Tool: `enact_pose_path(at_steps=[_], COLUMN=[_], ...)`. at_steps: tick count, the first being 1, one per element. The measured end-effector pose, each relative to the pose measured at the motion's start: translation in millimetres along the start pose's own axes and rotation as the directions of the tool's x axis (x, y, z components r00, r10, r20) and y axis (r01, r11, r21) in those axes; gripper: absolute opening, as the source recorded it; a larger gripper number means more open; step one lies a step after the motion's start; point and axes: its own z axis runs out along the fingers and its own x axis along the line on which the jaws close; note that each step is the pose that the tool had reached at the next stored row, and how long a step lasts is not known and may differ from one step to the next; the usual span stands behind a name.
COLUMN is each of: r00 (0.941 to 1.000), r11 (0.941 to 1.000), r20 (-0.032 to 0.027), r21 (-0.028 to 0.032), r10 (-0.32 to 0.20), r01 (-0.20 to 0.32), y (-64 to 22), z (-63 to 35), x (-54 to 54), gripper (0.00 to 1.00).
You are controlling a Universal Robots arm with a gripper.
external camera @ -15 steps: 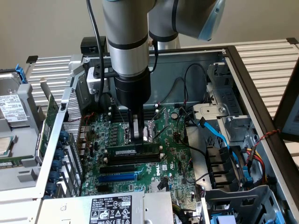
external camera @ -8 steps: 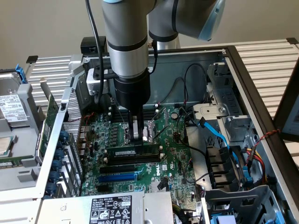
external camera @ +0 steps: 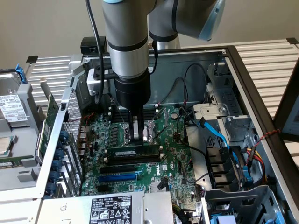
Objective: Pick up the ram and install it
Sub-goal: 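Insert the ram into the slot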
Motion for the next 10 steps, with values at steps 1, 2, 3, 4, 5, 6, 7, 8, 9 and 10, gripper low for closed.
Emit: enact_pose_path(at_steps=[1,2,3,4,5,6,7,8,9,10], r00=[1.0,1.0,1.0,1.0,1.0,1.0,1.0,1.0,1.0,1.0], r11=[1.0,1.0,1.0,1.0,1.0,1.0,1.0,1.0,1.0,1.0], r20=[-0.0004,-0.0006,-0.0011,-0.0015,-0.0018,-0.0024,-0.003,-0.0036,-0.004,-0.0043], r21=[0.0001,0.0001,0.0001,0.0003,0.0005,0.0004,0.0004,0.0002,0.0002,0.0002], r10=[0.0,0.0,0.0,0.001,0.001,0.001,0.001,0.002,0.002,0.002], r01=[0.0,0.0,0.0,-0.001,-0.001,-0.001,-0.001,-0.002,-0.002,-0.002], y=[0.0,0.0,0.0,0.0,-0.1,-0.1,-0.1,0.1,0.0,0.0], z=[0.1,0.1,0.2,0.4,0.6,0.9,1.1,1.1,1.2,1.2], x=[0.0,0.1,0.1,0.1,0.1,0.1,0.1,0.1,0.1,0.1], gripper=[0.13,0.13,0.13,0.13,0.13,0.13,0.13,0.13,0.13,0.13])
